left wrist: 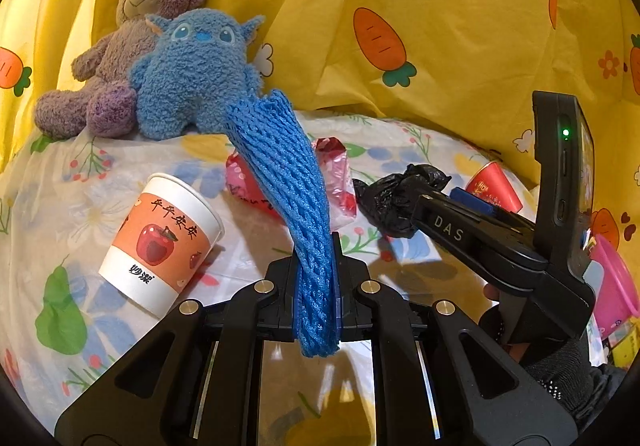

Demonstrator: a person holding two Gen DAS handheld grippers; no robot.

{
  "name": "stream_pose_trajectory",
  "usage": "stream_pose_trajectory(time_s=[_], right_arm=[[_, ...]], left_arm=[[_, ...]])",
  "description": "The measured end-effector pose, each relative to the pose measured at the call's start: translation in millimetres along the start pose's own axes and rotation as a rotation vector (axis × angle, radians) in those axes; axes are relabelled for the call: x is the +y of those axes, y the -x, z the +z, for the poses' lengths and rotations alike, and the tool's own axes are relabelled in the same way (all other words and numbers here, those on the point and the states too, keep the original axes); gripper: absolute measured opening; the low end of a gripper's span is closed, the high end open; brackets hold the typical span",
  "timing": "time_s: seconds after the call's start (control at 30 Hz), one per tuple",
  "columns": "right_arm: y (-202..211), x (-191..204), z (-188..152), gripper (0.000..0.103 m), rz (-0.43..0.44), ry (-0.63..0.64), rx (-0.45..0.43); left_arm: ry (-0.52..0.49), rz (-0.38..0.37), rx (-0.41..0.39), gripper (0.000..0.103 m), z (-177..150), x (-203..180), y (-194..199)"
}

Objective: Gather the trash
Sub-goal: 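Close the right tool on the black plastic bag while the left tool holds the mesh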

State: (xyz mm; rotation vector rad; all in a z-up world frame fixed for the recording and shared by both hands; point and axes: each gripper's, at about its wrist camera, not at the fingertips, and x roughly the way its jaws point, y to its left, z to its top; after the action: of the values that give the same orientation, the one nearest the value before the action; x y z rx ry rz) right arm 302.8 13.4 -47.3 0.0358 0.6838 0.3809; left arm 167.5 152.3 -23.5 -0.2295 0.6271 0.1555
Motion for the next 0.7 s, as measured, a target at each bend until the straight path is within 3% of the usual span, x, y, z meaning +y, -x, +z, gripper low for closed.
stream_pose_trajectory(time_s=[0.1,0.17,0.27,0.7], right_arm=[[-6.3,-1.2,-0.5,0.037,0.000,0.001,0.014],[-7.7,-2.6,-1.8,0.019,0.000,0.007,0.015],[-3.7,-5.1,-4.0,0.008,-0.008,0.006,0.001],[77.5,-35.4,-21.2,0.006,0.007,-0.051,-0.129]], left_arm=[[-0.001,-0.009,0.007,0.011,-1.6,-1.1,-2.9],[-0.005,-0.012,0.010,0.011,-2.8,-1.8,-4.3],[-0.007,-0.017,0.012,0.011,-4.2,-2.5,-4.5],[-0.022,-0.060,-0.003,0.011,-14.0,-18.3,15.5]])
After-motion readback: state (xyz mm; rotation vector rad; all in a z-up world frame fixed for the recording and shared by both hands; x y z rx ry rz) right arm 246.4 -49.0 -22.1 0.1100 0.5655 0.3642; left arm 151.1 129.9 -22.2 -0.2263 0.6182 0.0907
